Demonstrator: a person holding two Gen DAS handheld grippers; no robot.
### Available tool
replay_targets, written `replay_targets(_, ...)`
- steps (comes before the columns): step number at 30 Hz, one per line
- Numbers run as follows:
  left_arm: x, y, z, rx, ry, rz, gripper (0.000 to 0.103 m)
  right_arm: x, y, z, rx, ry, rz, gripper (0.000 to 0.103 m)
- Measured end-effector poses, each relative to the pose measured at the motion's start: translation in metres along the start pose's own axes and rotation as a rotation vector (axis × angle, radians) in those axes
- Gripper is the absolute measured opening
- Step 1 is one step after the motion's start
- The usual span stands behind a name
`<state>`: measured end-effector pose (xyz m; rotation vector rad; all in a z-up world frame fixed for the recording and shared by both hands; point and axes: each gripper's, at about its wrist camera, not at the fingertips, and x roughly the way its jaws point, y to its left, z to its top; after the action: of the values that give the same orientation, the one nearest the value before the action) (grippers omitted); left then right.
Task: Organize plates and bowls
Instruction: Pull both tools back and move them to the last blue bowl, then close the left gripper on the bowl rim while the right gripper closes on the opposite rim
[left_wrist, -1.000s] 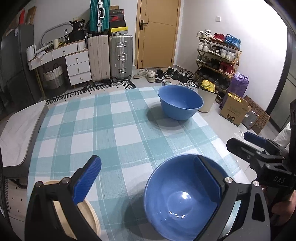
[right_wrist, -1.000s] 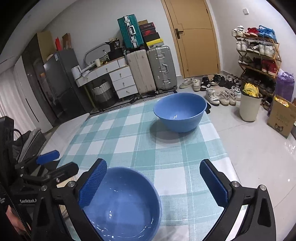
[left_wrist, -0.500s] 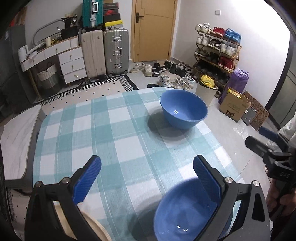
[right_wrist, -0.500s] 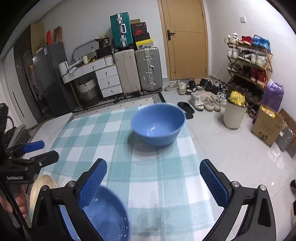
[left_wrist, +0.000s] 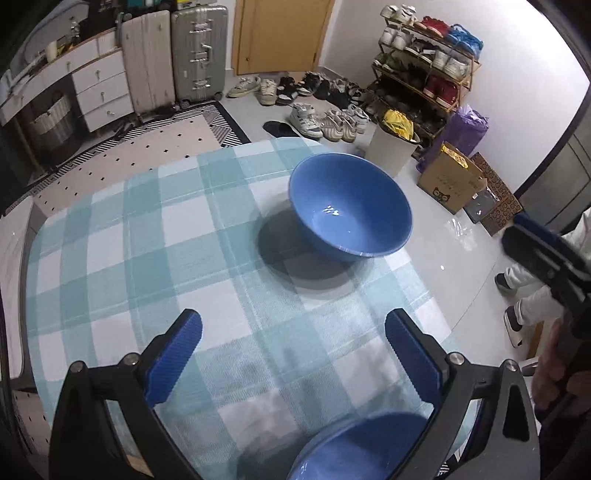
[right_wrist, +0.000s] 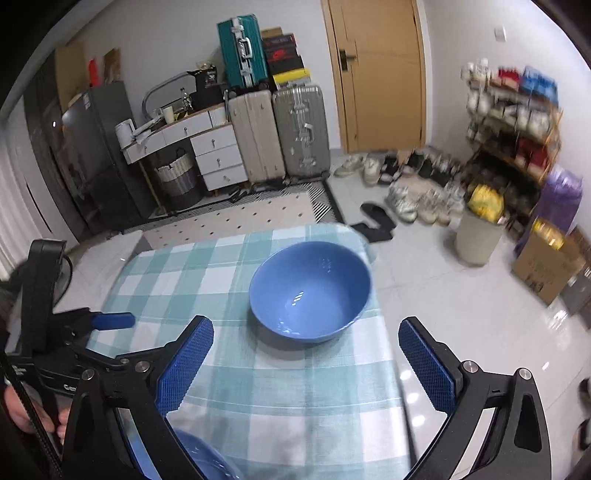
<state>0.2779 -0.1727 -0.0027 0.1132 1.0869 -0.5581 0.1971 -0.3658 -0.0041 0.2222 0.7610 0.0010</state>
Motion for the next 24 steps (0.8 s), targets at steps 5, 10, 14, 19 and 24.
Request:
replay_targets(5,0.021,0.002,0.029,-0.045,0.052,-0.04,0.1,0.035,-0.019,0.014,0.09,0.07,0.039,0.102)
replay_targets(10,0.047,0.003,0.05,-0.038,0.106,-0.033,0.1,0.044,-0.04,0.027,0.19,0.051,0.092,0.102)
replay_targets(14,0.065,0.003,0.058,-0.044,0.136,-0.042,0.1,0.057,-0.047,0.035,0.195,0.077,0.072,0.102)
replay_targets(19,0.088,0.0,0.065,-0.037,0.167,-0.047,0.1,0.091,-0.053,0.039,0.159,0.155,0.029,0.102)
replay_targets(24,0.114,-0.002,0.075,-0.042,0.204,-0.035,0.099,0.119,-0.061,0.034,0.148,0.212,-0.011,0.102)
